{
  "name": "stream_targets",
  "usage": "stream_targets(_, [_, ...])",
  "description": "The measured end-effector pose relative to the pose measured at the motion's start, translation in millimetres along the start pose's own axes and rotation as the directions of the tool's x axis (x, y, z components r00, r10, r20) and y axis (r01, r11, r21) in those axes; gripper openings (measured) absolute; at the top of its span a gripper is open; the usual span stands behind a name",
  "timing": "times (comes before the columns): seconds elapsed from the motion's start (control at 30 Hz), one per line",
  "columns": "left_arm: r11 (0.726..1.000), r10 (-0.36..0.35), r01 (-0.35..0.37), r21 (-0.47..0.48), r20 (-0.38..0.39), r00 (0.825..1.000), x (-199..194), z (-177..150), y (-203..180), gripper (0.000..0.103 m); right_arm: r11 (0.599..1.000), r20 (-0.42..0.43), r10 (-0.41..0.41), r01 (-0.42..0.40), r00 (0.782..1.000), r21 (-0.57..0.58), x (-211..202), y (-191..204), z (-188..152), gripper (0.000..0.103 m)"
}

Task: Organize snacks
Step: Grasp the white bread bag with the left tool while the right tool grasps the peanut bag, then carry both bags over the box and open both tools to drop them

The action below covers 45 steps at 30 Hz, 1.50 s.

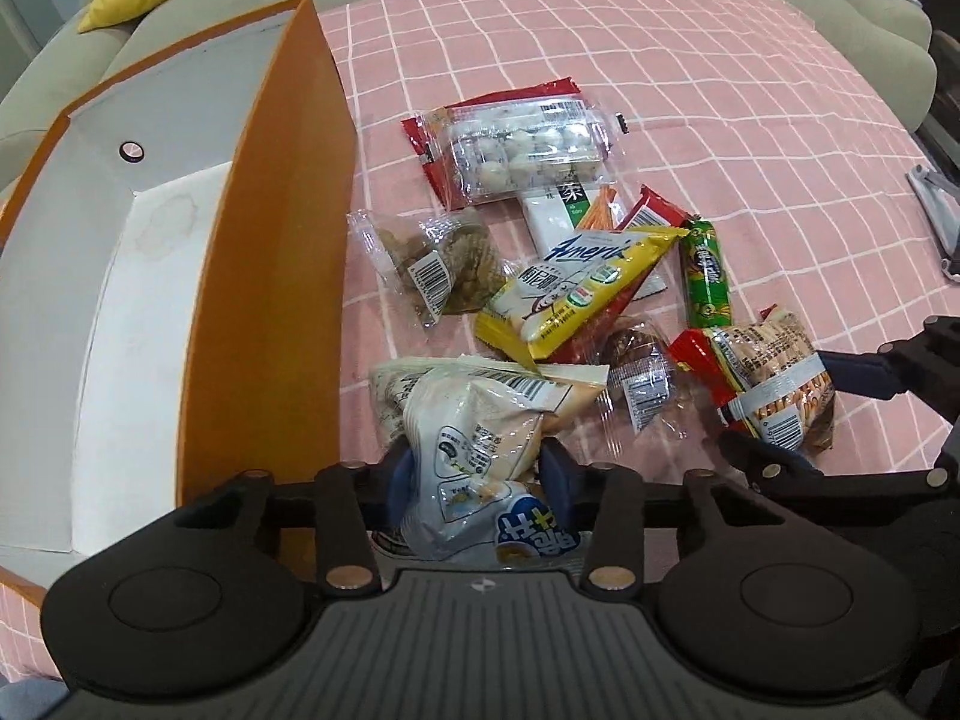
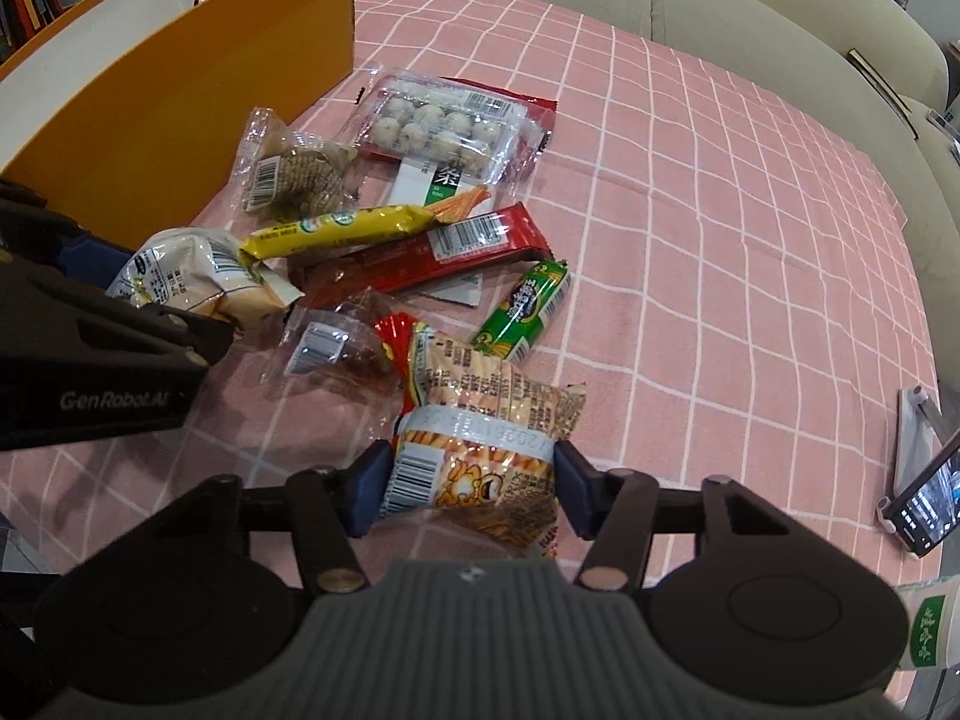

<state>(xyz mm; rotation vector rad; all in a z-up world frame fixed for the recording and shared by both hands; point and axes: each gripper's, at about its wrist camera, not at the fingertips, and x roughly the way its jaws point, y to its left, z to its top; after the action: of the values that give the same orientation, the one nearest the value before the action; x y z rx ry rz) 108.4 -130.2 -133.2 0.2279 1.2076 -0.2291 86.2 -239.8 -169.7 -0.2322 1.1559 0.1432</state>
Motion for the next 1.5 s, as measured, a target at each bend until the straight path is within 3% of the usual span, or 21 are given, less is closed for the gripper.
stream_targets(0.3, [0.999,-0.025,0.026,-0.021,0.049,0.998,-30,-11,9,0.047,1.000,0.038,0.018,-0.017,0.999,-0.012,-27,12,-5,0.048])
stream_targets(0.47, [0.997,-0.050,0.054,-0.048,0.088,0.995,-50,-20,17,0.047,0.999,0.080,0.028,-0.031,0.996,0.039,-50,13,-11,0.048])
stream_targets(0.87, [0.991,-0.085,0.104,-0.088,0.202,0.976,-100,-36,37,0.047,0.995,0.192,0.087,-0.094,0.978,0.026,-109,33,-20,0.047])
stream_targets(1.2, [0.982,-0.052,0.103,-0.160,0.296,0.954,-143,-41,80,0.047,0.986,0.297,0.166,-0.156,0.940,-0.058,-150,64,7,0.047])
stream_targets(1.5, [0.989,0.044,0.003,-0.147,0.315,0.948,-161,-33,127,0.047,0.953,0.355,0.300,-0.258,0.886,-0.160,-170,103,45,0.047])
